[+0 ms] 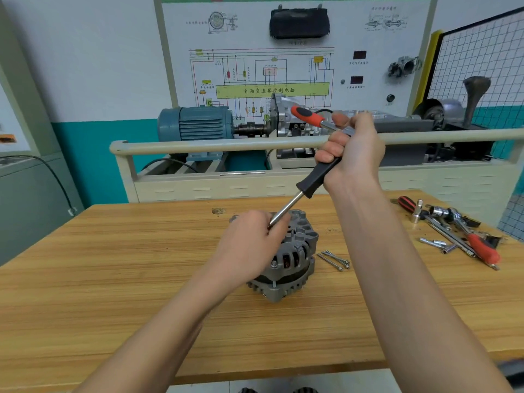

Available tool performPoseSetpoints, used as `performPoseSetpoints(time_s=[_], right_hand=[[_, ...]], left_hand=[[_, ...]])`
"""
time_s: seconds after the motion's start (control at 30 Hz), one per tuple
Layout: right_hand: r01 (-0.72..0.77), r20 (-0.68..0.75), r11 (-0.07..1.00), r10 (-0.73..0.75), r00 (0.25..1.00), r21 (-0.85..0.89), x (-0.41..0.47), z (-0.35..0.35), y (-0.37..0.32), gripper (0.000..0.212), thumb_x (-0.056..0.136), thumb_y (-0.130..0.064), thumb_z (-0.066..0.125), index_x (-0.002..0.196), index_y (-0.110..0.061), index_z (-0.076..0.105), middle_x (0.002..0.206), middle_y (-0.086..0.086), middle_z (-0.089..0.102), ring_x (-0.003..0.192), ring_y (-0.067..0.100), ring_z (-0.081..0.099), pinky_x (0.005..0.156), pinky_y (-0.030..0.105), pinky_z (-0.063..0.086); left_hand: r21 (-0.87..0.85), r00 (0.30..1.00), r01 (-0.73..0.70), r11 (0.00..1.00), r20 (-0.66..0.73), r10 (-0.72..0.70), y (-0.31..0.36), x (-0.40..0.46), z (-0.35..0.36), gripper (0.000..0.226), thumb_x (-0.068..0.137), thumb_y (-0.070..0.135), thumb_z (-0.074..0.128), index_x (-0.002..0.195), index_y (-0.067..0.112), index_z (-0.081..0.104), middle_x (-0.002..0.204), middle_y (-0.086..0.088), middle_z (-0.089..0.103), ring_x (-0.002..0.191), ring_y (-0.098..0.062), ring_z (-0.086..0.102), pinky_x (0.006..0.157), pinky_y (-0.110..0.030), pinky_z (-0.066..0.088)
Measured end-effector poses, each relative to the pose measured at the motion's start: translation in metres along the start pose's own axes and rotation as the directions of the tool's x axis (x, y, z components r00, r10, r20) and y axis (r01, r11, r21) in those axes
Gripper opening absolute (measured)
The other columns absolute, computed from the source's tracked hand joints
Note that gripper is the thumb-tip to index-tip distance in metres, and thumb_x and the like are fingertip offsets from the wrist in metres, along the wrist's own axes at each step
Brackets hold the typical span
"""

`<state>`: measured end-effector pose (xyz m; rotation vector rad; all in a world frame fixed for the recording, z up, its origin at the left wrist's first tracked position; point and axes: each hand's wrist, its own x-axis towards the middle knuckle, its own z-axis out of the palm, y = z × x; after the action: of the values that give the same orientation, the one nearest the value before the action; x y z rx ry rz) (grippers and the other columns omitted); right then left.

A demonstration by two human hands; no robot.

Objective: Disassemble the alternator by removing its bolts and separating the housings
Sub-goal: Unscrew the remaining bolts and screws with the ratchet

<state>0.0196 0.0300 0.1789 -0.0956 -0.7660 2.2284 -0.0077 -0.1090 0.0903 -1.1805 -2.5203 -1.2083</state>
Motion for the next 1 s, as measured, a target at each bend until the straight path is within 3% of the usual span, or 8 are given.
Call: performPoseSetpoints(time_s=[0.23, 0.4, 0.53, 0.63, 0.67, 0.77, 0.87, 1.0], right_hand=[[-0.042, 0.041, 0.999, 0.042, 0.998, 0.013, -0.001, -0.006, -0.004, 0.030, 0.096, -0.017, 0.043, 0.073, -0.011, 0.060, 0.045, -0.010, 0.026, 0.036, 0.006, 0.019, 0.034, 0.018, 0.021], [-0.057, 0.044, 0.998, 0.056, 0.997, 0.035, 0.002, -0.006, -0.006, 0.031, 0.097, -0.017, 0.042, 0.071, -0.012, 0.058, 0.044, -0.009, 0.026, 0.036, 0.006, 0.019, 0.034, 0.018, 0.020], [-0.077, 0.052, 0.997, 0.076, 0.996, 0.022, 0.004, -0.012, -0.005, 0.028, 0.098, -0.017, 0.043, 0.074, -0.012, 0.057, 0.045, -0.009, 0.027, 0.036, 0.006, 0.020, 0.034, 0.019, 0.021], [0.043, -0.043, 0.999, -0.042, 0.998, 0.005, 0.020, -0.014, -0.027, 0.021, 0.097, -0.017, 0.045, 0.083, -0.010, 0.059, 0.045, -0.009, 0.037, 0.036, 0.006, 0.029, 0.037, 0.018, 0.027], [0.087, -0.063, 0.996, -0.085, 0.994, 0.027, 0.027, -0.014, -0.039, 0.019, 0.097, -0.016, 0.046, 0.084, -0.010, 0.059, 0.047, -0.008, 0.040, 0.037, 0.006, 0.031, 0.039, 0.019, 0.028], [0.129, -0.072, 0.978, -0.119, 0.990, 0.166, 0.044, -0.023, -0.060, 0.021, 0.095, -0.014, 0.046, 0.078, -0.010, 0.057, 0.049, -0.008, 0.034, 0.039, 0.007, 0.026, 0.039, 0.019, 0.025], [0.089, -0.030, 0.991, -0.087, 0.996, 0.102, 0.041, -0.037, -0.050, 0.027, 0.096, -0.017, 0.043, 0.074, -0.012, 0.056, 0.045, -0.010, 0.028, 0.037, 0.005, 0.021, 0.036, 0.018, 0.020], [0.075, -0.069, 0.996, -0.077, 0.995, -0.041, 0.041, -0.051, -0.036, 0.025, 0.095, -0.014, 0.044, 0.074, -0.011, 0.057, 0.042, -0.010, 0.029, 0.036, 0.006, 0.021, 0.035, 0.020, 0.021]], left_hand=[[-0.294, 0.940, 0.199, 0.935, 0.327, -0.098, 0.001, 0.000, -0.012, 0.046, 0.099, 0.032, 0.048, 0.056, 0.018, 0.041, 0.046, 0.002, 0.032, 0.039, -0.013, 0.024, 0.040, -0.022, 0.021], [0.150, 0.998, 0.050, 0.987, -0.031, -0.046, 0.005, -0.004, 0.001, 0.043, 0.100, 0.029, 0.044, 0.060, 0.016, 0.045, 0.046, 0.008, 0.039, 0.040, -0.011, 0.034, 0.042, -0.025, 0.031], [-0.104, 0.984, 0.139, 0.985, 0.129, -0.126, 0.000, -0.001, -0.002, 0.042, 0.101, 0.028, 0.045, 0.061, 0.017, 0.039, 0.042, 0.013, 0.032, 0.036, -0.006, 0.026, 0.037, -0.017, 0.024], [0.117, 0.974, 0.183, 0.976, 0.114, -0.197, -0.026, -0.022, -0.005, 0.046, 0.102, 0.028, 0.042, 0.058, 0.018, 0.036, 0.047, 0.008, 0.032, 0.041, -0.008, 0.026, 0.041, -0.019, 0.021], [0.104, 0.973, 0.212, 0.972, 0.069, -0.220, -0.030, -0.035, -0.002, 0.047, 0.102, 0.028, 0.043, 0.056, 0.019, 0.034, 0.045, 0.008, 0.031, 0.041, -0.006, 0.026, 0.042, -0.020, 0.021], [-0.069, 0.994, 0.065, 0.995, 0.090, -0.059, -0.012, -0.044, 0.005, 0.046, 0.100, 0.033, 0.043, 0.057, 0.022, 0.035, 0.044, 0.011, 0.029, 0.042, -0.005, 0.025, 0.046, -0.022, 0.021], [-0.099, 0.965, 0.001, 0.995, 0.260, 0.025, 0.026, -0.013, 0.021, 0.039, 0.103, 0.029, 0.032, 0.065, 0.020, 0.032, 0.057, 0.005, 0.029, 0.049, -0.010, 0.026, 0.050, -0.027, 0.024], [0.012, 0.875, 0.128, 0.992, 0.469, -0.119, 0.040, 0.013, 0.064, 0.032, 0.104, 0.024, 0.025, 0.076, 0.015, 0.037, 0.071, 0.000, 0.038, 0.058, -0.010, 0.032, 0.050, -0.021, 0.027]])
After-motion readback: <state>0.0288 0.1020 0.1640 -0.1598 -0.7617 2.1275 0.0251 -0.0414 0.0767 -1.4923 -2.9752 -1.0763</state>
